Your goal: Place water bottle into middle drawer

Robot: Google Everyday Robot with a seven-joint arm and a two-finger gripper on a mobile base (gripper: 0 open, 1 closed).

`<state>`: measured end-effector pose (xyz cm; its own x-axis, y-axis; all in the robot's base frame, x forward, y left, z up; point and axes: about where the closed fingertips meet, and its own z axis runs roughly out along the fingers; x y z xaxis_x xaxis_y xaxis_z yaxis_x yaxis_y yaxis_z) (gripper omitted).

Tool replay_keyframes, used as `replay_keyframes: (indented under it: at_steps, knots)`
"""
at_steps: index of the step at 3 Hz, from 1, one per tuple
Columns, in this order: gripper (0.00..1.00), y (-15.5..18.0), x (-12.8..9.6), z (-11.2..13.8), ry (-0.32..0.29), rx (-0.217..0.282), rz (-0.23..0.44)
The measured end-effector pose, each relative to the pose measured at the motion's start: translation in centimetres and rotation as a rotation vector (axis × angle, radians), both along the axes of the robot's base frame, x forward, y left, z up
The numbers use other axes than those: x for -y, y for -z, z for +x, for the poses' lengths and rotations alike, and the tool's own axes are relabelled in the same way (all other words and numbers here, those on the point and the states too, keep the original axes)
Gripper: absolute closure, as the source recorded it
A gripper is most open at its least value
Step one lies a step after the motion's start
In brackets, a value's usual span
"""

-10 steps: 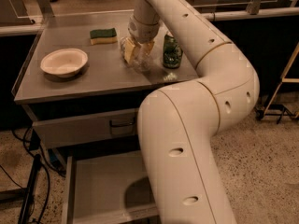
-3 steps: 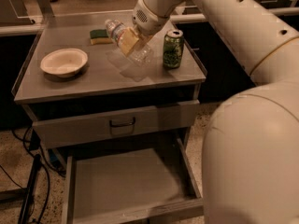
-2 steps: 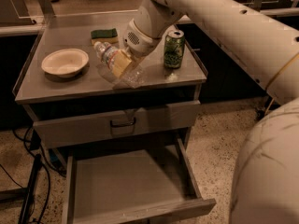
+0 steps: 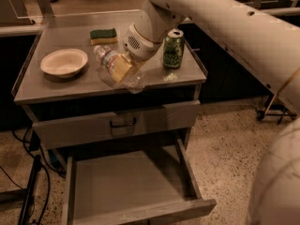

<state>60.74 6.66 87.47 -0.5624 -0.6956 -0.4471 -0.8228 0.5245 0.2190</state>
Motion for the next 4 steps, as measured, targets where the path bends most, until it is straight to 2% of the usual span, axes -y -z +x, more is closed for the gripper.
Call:
replay_keyframes:
  at_steps: [1, 2, 3, 4]
  knots:
    - [1.00, 0.3, 0.7, -5.4, 0.045, -0.040, 0.010]
    - [1.00, 1.1, 1.0, -8.5, 0.073, -0.083, 0.028]
    - [1.00, 1.1, 1.0, -8.5, 0.073, -0.083, 0.028]
    - [1.00, 3.6, 0.9, -9.5, 0.087, -0.138, 0.018]
